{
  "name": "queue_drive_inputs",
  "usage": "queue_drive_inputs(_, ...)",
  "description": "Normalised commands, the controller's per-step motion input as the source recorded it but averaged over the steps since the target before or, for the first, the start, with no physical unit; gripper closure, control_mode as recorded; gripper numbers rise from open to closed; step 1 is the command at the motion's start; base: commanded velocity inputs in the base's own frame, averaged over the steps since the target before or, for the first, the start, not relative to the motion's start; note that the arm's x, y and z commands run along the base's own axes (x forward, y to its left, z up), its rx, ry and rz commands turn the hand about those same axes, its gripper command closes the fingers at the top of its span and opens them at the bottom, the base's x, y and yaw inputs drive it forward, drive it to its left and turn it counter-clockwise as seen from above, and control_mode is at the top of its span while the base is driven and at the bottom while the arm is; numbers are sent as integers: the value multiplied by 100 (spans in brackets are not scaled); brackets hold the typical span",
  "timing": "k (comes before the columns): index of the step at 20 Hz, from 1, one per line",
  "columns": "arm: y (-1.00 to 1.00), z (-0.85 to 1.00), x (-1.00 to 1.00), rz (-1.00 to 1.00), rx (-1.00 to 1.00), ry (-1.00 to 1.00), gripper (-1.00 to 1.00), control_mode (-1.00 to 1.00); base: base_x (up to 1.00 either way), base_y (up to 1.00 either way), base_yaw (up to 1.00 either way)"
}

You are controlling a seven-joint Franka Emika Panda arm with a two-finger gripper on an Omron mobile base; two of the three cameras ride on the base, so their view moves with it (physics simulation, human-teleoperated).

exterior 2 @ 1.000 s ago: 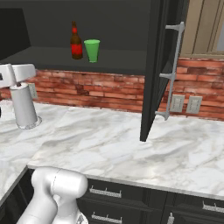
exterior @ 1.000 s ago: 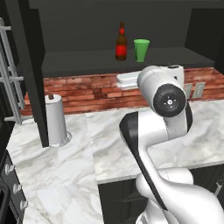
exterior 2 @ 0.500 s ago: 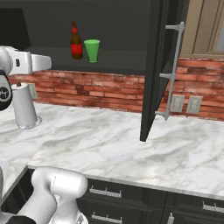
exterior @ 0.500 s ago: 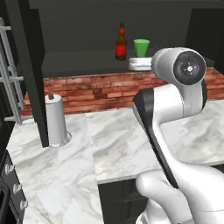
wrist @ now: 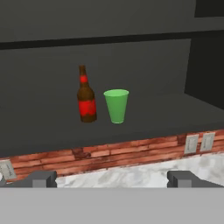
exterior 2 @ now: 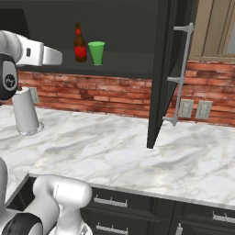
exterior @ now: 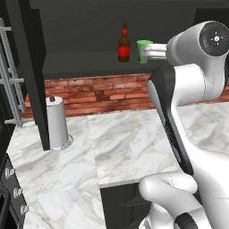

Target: Open the cabinet directly in front. Then move the beer and the cup to the dining counter with the jar on it.

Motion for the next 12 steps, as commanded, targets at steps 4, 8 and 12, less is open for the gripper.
queue_drive_inputs(4,0,0,45,0,1,1,-100,-100,0,0,0)
queue_drive_inputs(8,0,0,39,0,0,0,-100,-100,0,0,0)
queue_drive_inputs(12,0,0,46,0,0,3,-100,-100,0,0,0)
